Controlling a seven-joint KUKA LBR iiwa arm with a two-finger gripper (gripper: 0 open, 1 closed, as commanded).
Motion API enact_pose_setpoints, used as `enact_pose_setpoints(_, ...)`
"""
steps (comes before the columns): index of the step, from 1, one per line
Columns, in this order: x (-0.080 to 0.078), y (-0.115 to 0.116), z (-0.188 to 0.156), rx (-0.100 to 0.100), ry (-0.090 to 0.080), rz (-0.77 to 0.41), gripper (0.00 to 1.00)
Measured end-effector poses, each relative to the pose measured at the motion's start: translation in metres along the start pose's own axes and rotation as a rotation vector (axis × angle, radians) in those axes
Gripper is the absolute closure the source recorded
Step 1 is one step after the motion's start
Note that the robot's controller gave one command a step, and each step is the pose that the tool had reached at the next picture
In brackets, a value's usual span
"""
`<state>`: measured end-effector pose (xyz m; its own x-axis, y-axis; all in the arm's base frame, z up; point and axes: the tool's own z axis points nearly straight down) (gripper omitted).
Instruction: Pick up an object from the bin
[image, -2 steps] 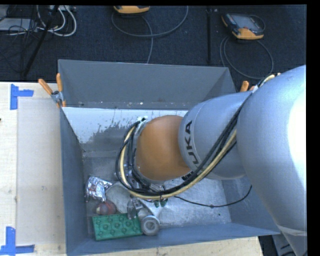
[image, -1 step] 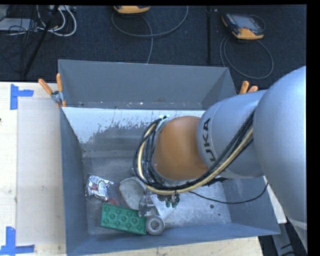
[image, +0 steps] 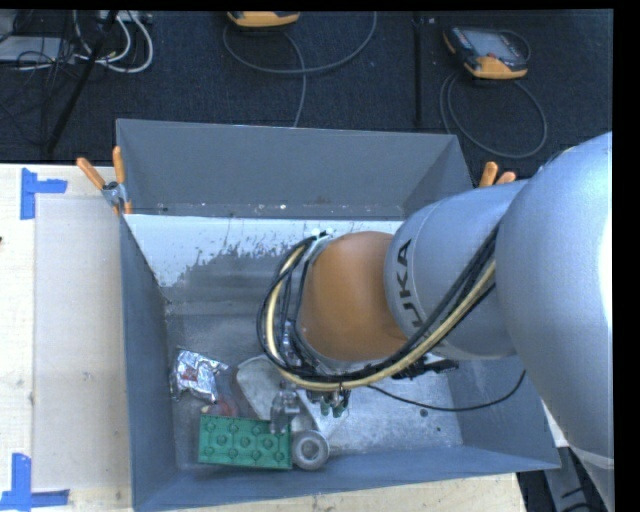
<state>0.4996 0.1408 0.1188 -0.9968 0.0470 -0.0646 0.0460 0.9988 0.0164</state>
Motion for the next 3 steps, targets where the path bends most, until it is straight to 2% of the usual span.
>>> enact_pose_setpoints(1,0.0,-0.004,0.012,-0.003,-0.01,-0.118,0.0)
enact_pose_setpoints(2,0.0,-0.004,0.013,-0.003,-0.011,-0.117,1.0)
enact_pose_setpoints(3,-0.002,0.009,-0.194,0.005,0.058,-0.295,1.0)
